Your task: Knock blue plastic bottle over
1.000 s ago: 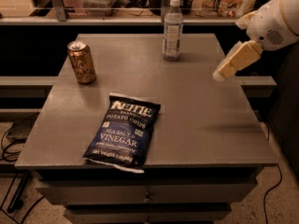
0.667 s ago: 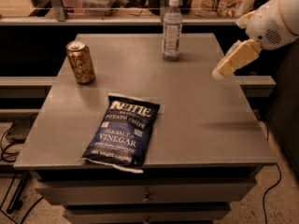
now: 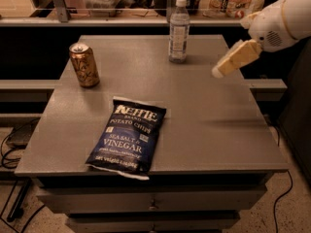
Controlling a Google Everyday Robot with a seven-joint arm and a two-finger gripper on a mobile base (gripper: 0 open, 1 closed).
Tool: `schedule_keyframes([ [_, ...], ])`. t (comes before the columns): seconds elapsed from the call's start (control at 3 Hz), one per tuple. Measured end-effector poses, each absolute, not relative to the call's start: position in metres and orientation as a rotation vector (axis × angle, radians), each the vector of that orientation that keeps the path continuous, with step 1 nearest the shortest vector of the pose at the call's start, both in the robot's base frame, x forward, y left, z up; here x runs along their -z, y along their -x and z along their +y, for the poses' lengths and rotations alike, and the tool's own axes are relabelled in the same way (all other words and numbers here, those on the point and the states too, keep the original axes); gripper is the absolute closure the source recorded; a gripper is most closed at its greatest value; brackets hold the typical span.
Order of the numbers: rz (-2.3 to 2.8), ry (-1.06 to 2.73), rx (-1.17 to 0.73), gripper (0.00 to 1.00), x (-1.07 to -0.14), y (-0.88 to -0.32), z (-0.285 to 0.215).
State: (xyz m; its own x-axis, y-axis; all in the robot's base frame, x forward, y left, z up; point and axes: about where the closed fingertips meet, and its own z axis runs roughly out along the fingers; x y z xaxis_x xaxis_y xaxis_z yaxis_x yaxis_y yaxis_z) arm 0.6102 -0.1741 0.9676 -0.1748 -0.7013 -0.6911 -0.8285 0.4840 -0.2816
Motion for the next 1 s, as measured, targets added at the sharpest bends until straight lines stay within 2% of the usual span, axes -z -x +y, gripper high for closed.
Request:
schedule_keyframes([
  [0.33,1.822,1.129,-0.275,0.00,-0.956,-0.672,-0.146],
  [1.0,1.752,1.032,-0.340,0.00,-0.937,-0.753,-0.105],
])
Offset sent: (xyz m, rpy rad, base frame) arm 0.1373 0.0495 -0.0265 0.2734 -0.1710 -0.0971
